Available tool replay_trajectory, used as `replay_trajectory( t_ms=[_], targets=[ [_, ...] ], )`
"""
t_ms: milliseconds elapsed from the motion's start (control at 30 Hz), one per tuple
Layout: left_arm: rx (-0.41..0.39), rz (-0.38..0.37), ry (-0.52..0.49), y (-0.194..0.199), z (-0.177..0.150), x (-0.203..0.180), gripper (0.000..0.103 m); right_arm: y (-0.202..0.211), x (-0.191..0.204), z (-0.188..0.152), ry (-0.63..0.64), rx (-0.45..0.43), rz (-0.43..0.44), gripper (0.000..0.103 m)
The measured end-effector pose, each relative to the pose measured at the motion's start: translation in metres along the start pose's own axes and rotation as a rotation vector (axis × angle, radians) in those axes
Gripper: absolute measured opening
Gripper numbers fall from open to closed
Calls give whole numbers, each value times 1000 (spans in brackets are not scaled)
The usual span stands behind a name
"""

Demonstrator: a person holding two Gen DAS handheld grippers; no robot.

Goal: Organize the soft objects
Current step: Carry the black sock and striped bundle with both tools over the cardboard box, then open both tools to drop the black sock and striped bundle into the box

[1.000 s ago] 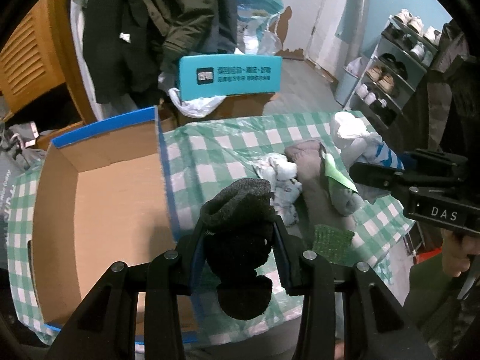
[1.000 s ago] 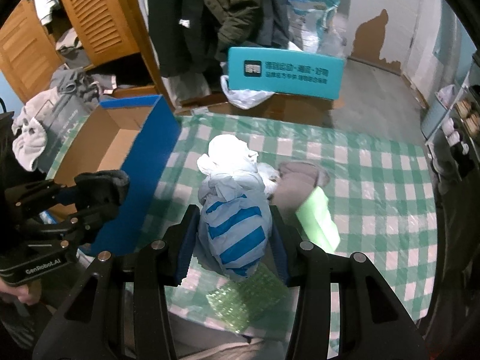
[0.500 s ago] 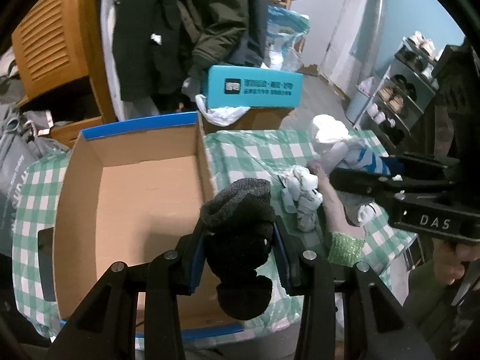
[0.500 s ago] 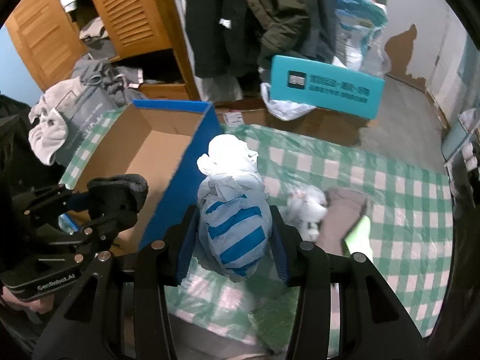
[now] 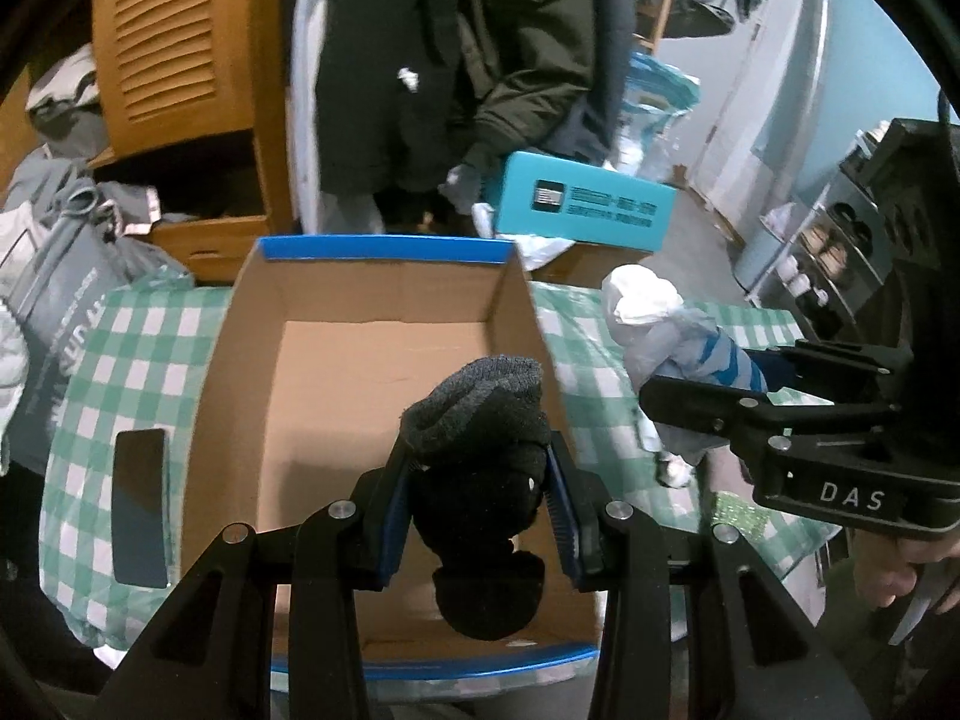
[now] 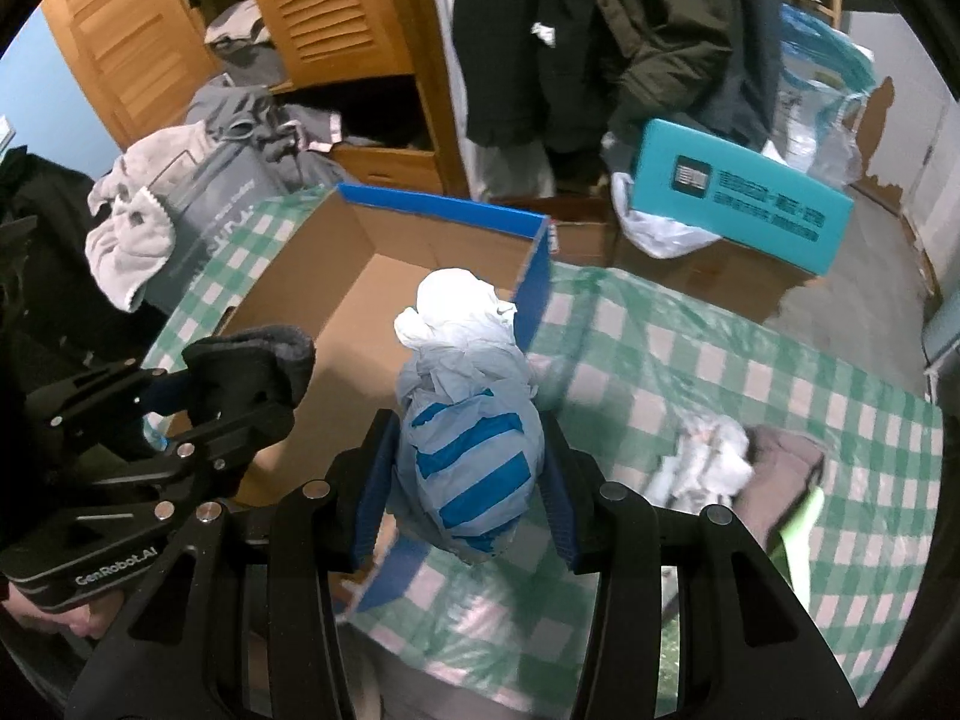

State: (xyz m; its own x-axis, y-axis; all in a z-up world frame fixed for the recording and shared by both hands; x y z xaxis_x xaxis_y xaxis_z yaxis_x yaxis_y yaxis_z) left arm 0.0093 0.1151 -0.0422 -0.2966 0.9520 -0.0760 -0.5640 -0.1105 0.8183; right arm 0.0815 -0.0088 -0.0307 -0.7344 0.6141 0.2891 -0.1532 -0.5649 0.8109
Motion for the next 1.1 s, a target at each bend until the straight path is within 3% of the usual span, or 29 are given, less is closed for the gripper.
replay_trajectory(
  t_ms=[467, 1100],
  targets=[
    [18, 47, 78, -8, -4, 44, 41, -36, 40, 19, 57, 47, 27, 44],
    [81, 104, 126, -27, -12, 67, 42, -69, 59, 18, 90, 120, 46, 46]
  ],
)
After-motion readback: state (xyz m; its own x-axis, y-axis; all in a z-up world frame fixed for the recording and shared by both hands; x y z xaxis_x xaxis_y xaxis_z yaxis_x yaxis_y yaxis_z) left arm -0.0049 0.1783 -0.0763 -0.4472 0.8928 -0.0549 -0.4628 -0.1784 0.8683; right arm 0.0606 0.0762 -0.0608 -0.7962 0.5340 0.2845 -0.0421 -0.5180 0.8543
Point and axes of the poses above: each gripper's, at about its wrist camera, not at the fingertips, and y roughly against the way its jaws point, x to its left, z to its top, the point moved 4 cm from there along -y, roughly the way its jaws point, and after that the axes turned 6 degrees about z, right-handed, at the moved point
